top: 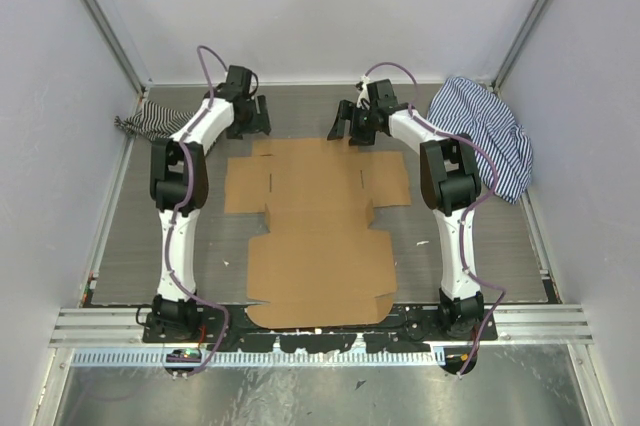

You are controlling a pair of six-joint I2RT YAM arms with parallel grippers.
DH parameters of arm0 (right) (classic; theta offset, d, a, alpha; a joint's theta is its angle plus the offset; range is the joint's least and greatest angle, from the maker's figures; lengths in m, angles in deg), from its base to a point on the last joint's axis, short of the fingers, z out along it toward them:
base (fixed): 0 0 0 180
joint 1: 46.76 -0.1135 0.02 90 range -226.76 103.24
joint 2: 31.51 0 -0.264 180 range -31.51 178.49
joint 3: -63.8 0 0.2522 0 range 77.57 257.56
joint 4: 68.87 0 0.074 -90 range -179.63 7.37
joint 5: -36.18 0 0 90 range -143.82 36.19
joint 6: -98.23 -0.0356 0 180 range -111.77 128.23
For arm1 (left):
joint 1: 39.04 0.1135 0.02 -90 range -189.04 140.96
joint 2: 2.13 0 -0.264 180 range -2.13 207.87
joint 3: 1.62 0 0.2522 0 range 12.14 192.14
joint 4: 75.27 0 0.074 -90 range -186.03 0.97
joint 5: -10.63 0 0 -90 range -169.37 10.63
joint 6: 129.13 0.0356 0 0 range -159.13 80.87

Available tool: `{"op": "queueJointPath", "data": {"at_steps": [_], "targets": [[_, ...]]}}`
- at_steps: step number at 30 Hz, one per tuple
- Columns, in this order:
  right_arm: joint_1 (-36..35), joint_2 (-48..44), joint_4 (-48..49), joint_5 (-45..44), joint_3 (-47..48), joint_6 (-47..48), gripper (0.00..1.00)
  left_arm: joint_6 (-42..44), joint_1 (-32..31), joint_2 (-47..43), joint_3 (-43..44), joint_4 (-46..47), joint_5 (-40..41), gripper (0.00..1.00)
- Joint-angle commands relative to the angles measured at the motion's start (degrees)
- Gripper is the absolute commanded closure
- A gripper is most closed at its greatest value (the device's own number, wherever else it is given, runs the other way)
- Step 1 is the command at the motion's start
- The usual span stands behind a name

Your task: Fold the paper box

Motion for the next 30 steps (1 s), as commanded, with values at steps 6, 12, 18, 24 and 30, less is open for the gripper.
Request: {"op": "queueJointPath", "data": {"at_steps": [6, 12, 18, 24, 30], "targets": [[0.1, 4.1, -5.4, -5.8, 0.2, 1.7, 0.19, 11.9, -4.1, 4.9, 6.6, -6.0, 9.1, 0.15], [0.1, 3.6, -6.7, -8.3, 0.5, 2.6, 0.19, 13.6, -5.3, 6.9, 8.6, -6.7, 9.8, 0.14], [0.1, 3.8, -7.3, -9.6, 0.5, 2.6, 0.19, 15.4, -6.2, 9.9, 11.8, -10.3, 15.8, 0.14], [0.1, 4.1, -7.5, -9.8, 0.6, 2.5, 0.19, 13.9, -6.2, 13.5, 14.9, -16.6, 19.2, 0.13], [0.1, 4.0, -7.6, -9.7, 0.7, 2.5, 0.19, 11.7, -6.1, 17.0, 18.4, -21.9, 17.3, 0.13]]}}
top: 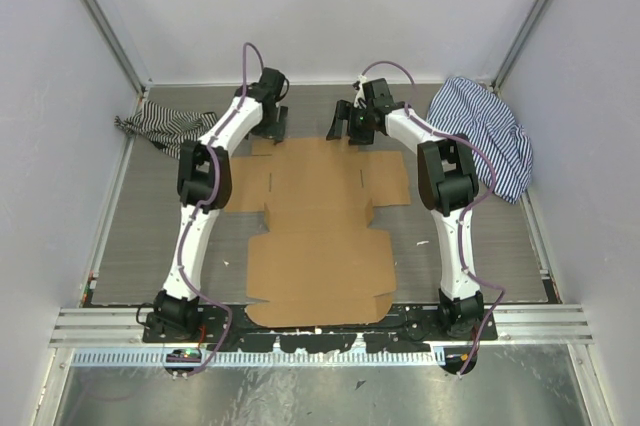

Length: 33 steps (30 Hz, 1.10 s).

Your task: Fold the paper box

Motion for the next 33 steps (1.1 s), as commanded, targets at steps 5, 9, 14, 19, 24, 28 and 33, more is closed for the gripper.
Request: {"op": "queueJointPath", "data": {"at_steps": [5, 9, 14, 19, 24, 28, 33], "targets": [[0.6, 3.9, -5.8, -5.3, -0.7, 2.0, 0.19, -4.7, 1.6, 5.4, -0.8, -9.2, -3.9, 0.16], [0.6, 4.6, -5.4, -4.1, -0.7, 1.7, 0.19, -6.3, 1.7, 5.0, -3.4, -7.8, -6.6, 0.19], [0.6, 4.4, -5.1, -4.0, -1.3, 1.7, 0.19, -7.7, 2.1, 6.4, -3.8, -8.0, -8.1, 0.28], [0.5, 4.2, -5.0, -3.8, -1.4, 1.8, 0.19, -8.3, 2.1, 6.7, -3.5, -8.4, -8.1, 0.30], [0.6, 4.3, -4.9, -3.6, -1.4, 1.7, 0.19, -8.9, 2.2, 6.9, -2.8, -9.7, -7.1, 0.29], [0.6, 4.4, -4.9, -3.6, -1.4, 1.7, 0.19, -11.0, 2.3, 4.9, -4.6, -9.7, -5.4, 0.15], [0.6, 4.5, -4.9, -3.2, -1.6, 1.7, 0.18, -12.4, 3.3, 3.3, -6.9, -10.1, -6.0, 0.13]]}}
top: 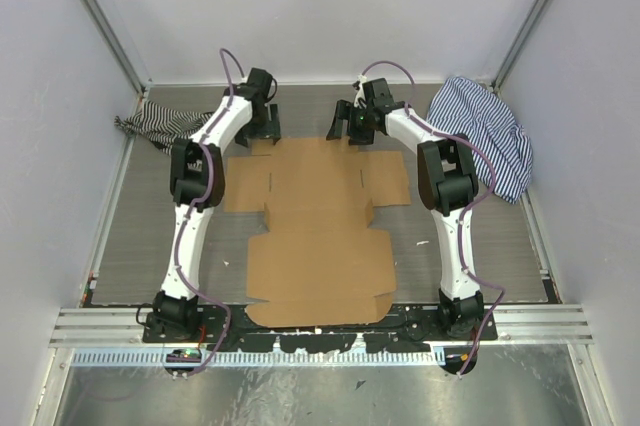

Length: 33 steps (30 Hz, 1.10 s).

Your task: Fold the paper box

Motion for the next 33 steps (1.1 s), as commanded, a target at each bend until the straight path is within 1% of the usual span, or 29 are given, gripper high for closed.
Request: {"op": "queueJointPath", "data": {"at_steps": [1, 5, 7, 10, 14, 19, 33], "targets": [[0.6, 4.3, -4.5, -3.1, -1.9, 1.6, 0.19, -0.4, 0.9, 3.7, -5.6, -8.0, 0.0, 0.13], [0.6, 4.4, -4.3, -2.6, -2.0, 1.5, 0.19, -0.4, 1.2, 4.4, -6.4, -6.3, -4.2, 0.14], [0.6, 4.4, -4.4, -2.7, -2.1, 1.5, 0.18, -0.6, 1.2, 4.7, -6.2, -6.3, -5.1, 0.19], [0.6, 4.3, -4.4, -2.8, -2.1, 1.6, 0.18, -0.4, 1.2, 4.6, -6.6, -5.4, -5.4, 0.20], [0.6, 4.5, -4.4, -2.7, -1.8, 1.5, 0.18, -0.5, 1.1, 5.1, -6.5, -5.5, -6.1, 0.27], [0.6, 4.9, -4.4, -2.8, -1.8, 1.5, 0.18, -0.4, 1.2, 5.1, -6.9, -5.3, -6.6, 0.32], [0.6, 6.3, -4.5, -3.3, -1.5, 1.4, 0.18, -0.7, 1.2, 4.3, -7.6, -4.2, -8.3, 0.38]]}}
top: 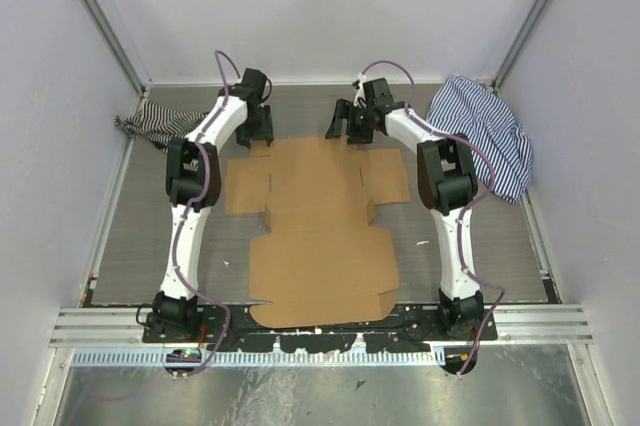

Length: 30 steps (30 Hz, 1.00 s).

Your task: Fold the paper box

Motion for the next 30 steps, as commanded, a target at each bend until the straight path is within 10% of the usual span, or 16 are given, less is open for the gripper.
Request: {"op": "queueJointPath", "data": {"at_steps": [1, 30], "targets": [[0.5, 5.6, -5.7, -4.7, -1.9, 1.5, 0.18, -0.8, -0.1, 5.5, -4.5, -6.0, -4.5, 0.38], [0.5, 7.8, -6.0, -4.6, -1.2, 0.8, 0.18, -2.8, -0.8, -4.8, -2.0, -7.0, -7.8, 0.39]]}}
